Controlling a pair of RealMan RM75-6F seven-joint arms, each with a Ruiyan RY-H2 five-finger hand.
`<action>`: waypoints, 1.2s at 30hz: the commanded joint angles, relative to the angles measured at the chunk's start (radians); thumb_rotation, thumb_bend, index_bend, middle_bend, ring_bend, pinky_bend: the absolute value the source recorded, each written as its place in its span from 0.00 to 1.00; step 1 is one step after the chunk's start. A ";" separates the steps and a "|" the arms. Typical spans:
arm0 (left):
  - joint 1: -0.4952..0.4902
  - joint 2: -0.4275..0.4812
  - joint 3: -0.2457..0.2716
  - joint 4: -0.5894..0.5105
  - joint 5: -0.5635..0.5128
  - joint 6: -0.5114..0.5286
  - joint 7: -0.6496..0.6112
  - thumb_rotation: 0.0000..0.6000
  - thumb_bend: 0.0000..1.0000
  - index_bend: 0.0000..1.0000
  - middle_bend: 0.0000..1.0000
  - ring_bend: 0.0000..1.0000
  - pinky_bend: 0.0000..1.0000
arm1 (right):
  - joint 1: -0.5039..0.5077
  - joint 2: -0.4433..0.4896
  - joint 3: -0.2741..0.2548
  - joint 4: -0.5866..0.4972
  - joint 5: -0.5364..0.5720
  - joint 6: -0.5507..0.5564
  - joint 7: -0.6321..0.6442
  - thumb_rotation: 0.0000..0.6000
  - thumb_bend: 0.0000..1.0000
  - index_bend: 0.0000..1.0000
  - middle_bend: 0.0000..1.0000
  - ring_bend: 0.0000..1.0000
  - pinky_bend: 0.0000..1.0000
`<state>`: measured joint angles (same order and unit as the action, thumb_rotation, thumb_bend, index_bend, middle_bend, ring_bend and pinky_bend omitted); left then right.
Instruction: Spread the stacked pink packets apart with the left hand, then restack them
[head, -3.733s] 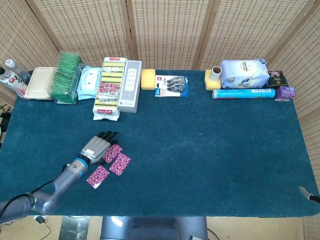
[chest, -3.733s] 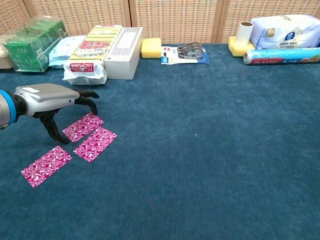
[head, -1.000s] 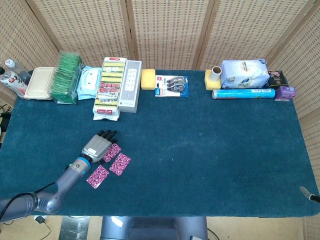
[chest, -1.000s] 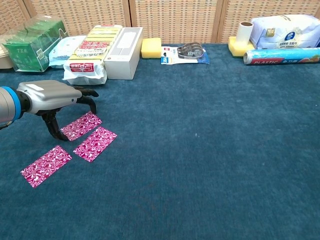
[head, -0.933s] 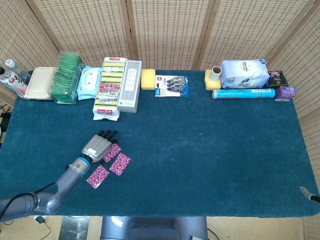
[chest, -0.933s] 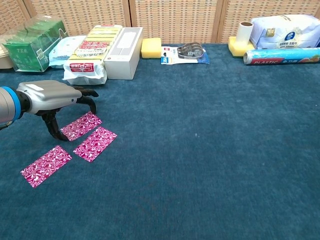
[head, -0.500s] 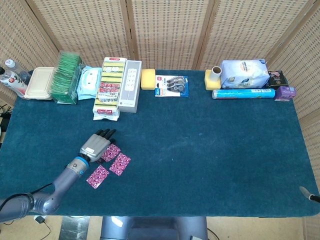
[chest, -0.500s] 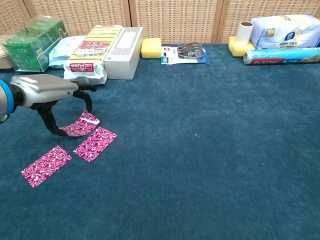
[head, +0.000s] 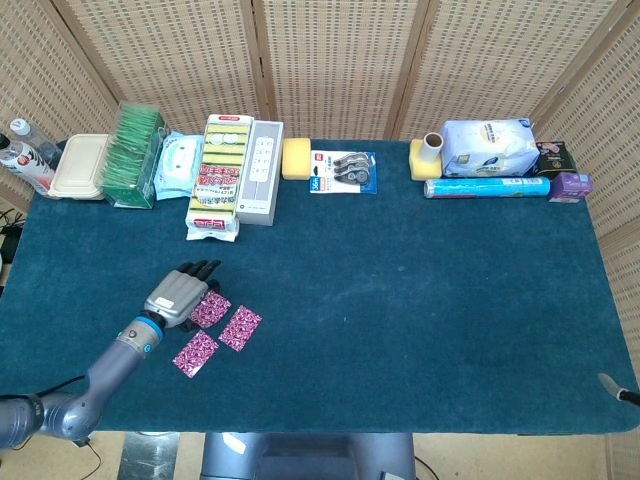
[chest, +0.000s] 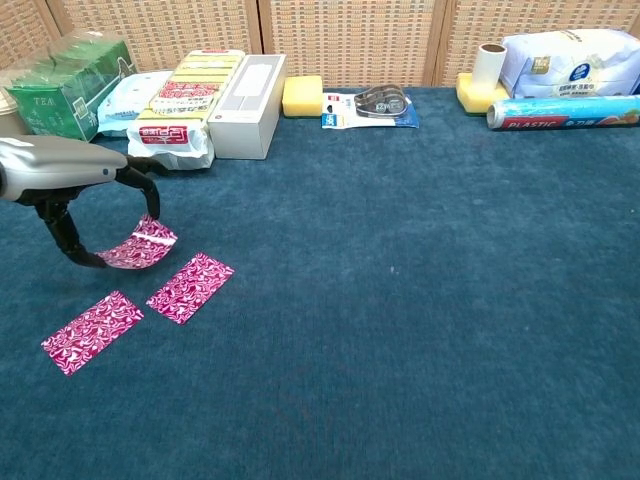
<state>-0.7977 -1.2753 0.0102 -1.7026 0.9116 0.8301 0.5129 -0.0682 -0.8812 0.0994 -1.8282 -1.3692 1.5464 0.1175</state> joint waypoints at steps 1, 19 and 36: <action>0.014 0.016 0.011 -0.020 0.015 0.004 -0.024 1.00 0.19 0.30 0.00 0.00 0.11 | 0.001 0.000 -0.002 0.000 -0.003 -0.001 -0.001 1.00 0.00 0.08 0.00 0.00 0.00; 0.106 0.055 0.104 -0.118 0.101 0.078 -0.017 1.00 0.18 0.30 0.00 0.00 0.11 | 0.000 -0.001 -0.006 -0.004 -0.011 0.001 -0.009 1.00 0.00 0.08 0.00 0.00 0.00; 0.148 0.020 0.125 -0.142 0.111 0.131 0.041 1.00 0.18 0.30 0.00 0.00 0.11 | -0.002 0.005 -0.007 -0.003 -0.012 0.001 0.010 1.00 0.01 0.08 0.00 0.00 0.00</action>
<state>-0.6507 -1.2540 0.1351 -1.8446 1.0245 0.9624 0.5539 -0.0705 -0.8755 0.0931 -1.8326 -1.3815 1.5483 0.1265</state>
